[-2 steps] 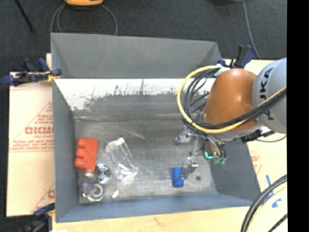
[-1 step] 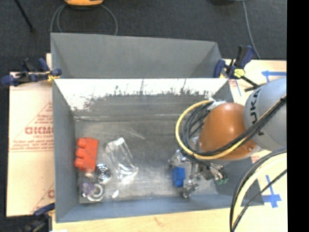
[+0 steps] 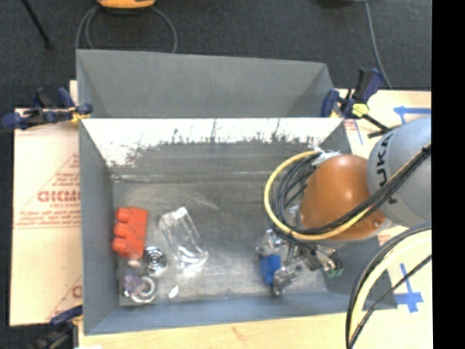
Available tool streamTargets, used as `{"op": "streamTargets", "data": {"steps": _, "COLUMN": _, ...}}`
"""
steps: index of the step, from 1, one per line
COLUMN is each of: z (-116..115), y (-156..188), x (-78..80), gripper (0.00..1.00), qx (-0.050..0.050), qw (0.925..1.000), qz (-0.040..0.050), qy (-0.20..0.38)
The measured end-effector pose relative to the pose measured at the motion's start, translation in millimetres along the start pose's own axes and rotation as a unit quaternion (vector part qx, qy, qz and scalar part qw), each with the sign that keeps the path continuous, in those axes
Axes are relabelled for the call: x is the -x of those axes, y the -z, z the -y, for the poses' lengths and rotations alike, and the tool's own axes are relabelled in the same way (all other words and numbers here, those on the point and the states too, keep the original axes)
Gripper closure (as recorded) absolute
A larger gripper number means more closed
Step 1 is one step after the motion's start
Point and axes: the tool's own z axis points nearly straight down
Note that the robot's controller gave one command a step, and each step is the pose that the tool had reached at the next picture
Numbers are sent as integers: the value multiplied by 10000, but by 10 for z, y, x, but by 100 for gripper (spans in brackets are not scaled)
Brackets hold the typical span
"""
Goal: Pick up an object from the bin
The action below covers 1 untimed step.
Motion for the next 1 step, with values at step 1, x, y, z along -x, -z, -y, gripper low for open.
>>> {"op": "streamTargets", "data": {"steps": 1, "z": 199, "y": 1457, "x": -67, "gripper": 100, "qx": -2, "qw": 10000, "qz": -34, "qy": 37}}
